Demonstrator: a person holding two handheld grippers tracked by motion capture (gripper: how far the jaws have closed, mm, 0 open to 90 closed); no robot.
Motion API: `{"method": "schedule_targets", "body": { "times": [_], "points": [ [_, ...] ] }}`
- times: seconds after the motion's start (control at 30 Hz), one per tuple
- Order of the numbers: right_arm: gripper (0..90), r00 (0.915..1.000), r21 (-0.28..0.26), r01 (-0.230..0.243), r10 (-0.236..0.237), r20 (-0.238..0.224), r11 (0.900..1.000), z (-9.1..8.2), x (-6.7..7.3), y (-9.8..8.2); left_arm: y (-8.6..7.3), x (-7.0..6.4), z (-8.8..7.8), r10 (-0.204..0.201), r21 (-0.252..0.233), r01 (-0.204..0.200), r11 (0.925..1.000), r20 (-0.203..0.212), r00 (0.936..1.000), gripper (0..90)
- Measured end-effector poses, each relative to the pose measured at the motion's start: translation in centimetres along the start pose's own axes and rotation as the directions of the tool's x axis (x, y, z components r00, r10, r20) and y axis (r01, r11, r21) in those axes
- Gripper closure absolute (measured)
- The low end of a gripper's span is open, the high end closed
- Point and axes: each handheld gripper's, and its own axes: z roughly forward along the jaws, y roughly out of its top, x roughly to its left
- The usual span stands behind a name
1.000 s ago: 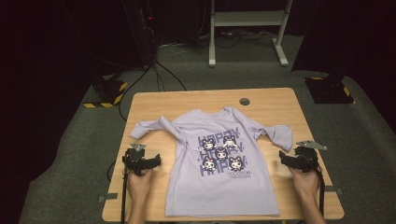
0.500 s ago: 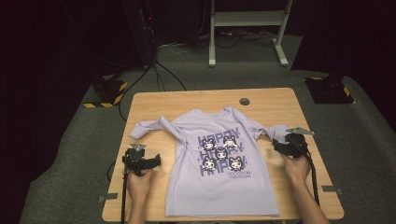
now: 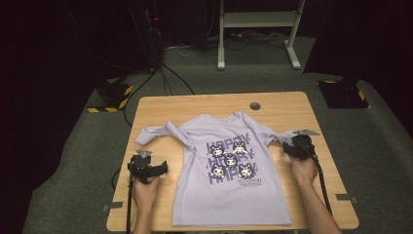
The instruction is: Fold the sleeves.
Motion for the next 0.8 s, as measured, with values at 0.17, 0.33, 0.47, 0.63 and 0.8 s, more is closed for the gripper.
{"method": "schedule_targets", "body": {
  "times": [0.17,0.33,0.47,0.63,0.8],
  "points": [
    [67.5,0.9991,-0.004,0.039,-0.039,0.017,0.999,0.0,0.2,0.0,0.0,0.0,0.0,0.000,0.000,0.000,1.0000,0.000,1.0000,0.8],
    [81.0,0.9978,-0.002,0.060,-0.060,0.029,0.998,0.0,0.0,0.0,0.0,0.0,0.0,0.000,-0.001,0.000,1.0000,0.000,1.0000,0.8],
    [84.5,0.9972,-0.003,0.068,-0.068,0.030,0.998,-0.2,-0.4,0.0,0.0,0.0,0.0,0.000,0.000,0.000,1.0000,0.000,1.0000,0.8],
    [85.0,0.9984,-0.048,0.056,-0.055,0.005,0.997,-1.8,-0.8,0.5,0.0,0.0,0.0,0.000,0.000,0.000,1.0000,0.000,1.0000,0.8],
    [85.1,0.9992,-0.099,0.030,-0.033,-0.022,0.995,-3.8,-1.5,1.1,0.0,0.0,0.0,0.000,0.000,0.000,1.0000,0.000,1.0000,0.8]
  ]
}}
